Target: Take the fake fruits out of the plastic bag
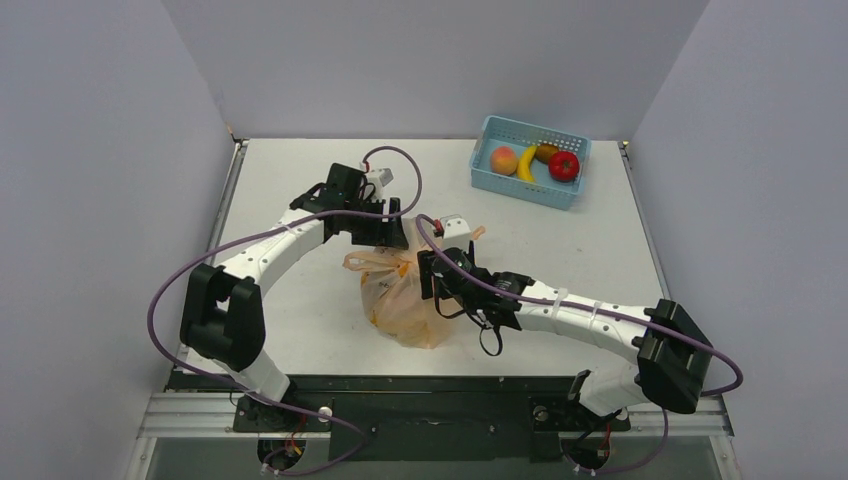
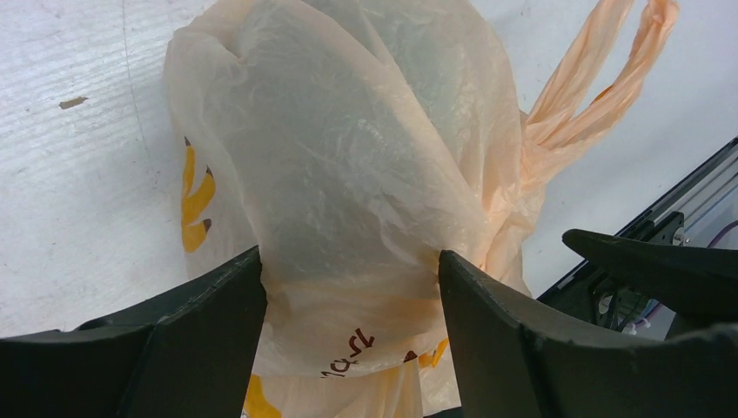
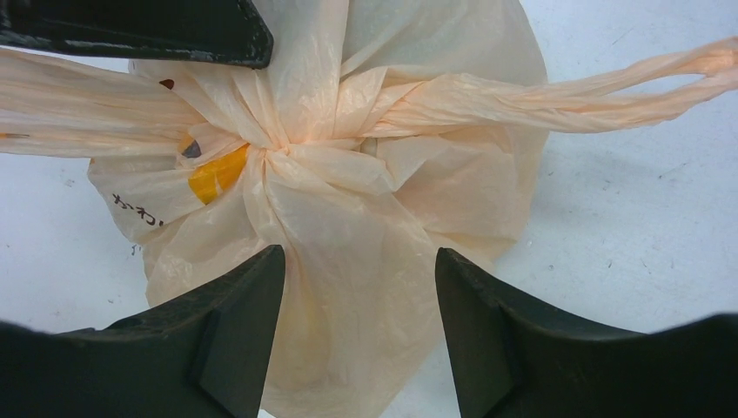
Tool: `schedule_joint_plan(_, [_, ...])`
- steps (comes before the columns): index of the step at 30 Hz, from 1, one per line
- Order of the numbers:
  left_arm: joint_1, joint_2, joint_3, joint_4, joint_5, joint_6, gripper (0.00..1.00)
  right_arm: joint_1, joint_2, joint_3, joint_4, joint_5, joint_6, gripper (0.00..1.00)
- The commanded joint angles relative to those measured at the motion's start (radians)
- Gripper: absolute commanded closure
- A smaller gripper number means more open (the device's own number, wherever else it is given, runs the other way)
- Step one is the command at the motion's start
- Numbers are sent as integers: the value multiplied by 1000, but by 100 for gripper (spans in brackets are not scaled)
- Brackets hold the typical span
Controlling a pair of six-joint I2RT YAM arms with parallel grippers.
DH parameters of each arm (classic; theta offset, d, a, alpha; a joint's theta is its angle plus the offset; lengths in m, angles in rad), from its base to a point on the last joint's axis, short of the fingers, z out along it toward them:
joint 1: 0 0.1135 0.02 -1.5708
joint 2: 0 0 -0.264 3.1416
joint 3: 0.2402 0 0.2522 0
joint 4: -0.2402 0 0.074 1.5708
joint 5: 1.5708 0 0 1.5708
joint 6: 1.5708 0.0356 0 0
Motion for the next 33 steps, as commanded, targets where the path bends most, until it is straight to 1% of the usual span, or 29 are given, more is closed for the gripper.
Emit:
schedule_joint_plan(1, [0,22,48,-10,23,31,35,8,-8,31,75,35,-22,40])
schedule_joint_plan(2, [0,22,45,-4,31,30,39,8,1,41,91,29,-19,41])
schedule_joint_plan(5, [0,23,38,9,47,27,46,8,48,65,123,6,-11,44])
schedule_joint_plan(11, [0,39,42,18,107,21,50,15,110,92,171,-39,0,47])
schedule_joint_plan(13, [0,41,43,19,111,22,56,15,128,97,179,-51,3,50])
schedule_joint_plan(15, [0,37,44,20,109,26,66,15,140,100,182,-53,5,53])
schedule_joint_plan(17, [0,31,43,22,101,27,81,16,145,98,184,-48,7,57])
schedule_joint_plan(20, [2,17,38,28,85,30,90,17,147,98,175,-37,6,67])
schedule_joint_plan(21, [3,10,36,31,77,31,94,17,147,97,168,-29,7,77])
schedule_joint_plan(22, [6,5,35,33,75,30,96,17,145,96,166,-25,5,83])
schedule_joint_plan(23, [8,-2,32,40,73,26,100,17,144,96,161,-21,5,94])
schedule_joint_plan(24, [14,-6,30,45,72,24,100,17,141,96,160,-18,6,98])
schedule_joint_plan(25, [17,-19,24,58,70,20,100,17,140,91,158,-18,8,100])
schedule_joint_plan(28, [34,-80,-5,103,59,10,100,30,99,55,181,-21,2,100])
schedule_joint_plan(30, [52,-115,-29,137,50,-3,100,44,45,-39,263,-29,-19,100])
schedule_joint_plan(33, [85,-135,-43,151,53,-18,100,53,-24,-135,321,-40,-11,100])
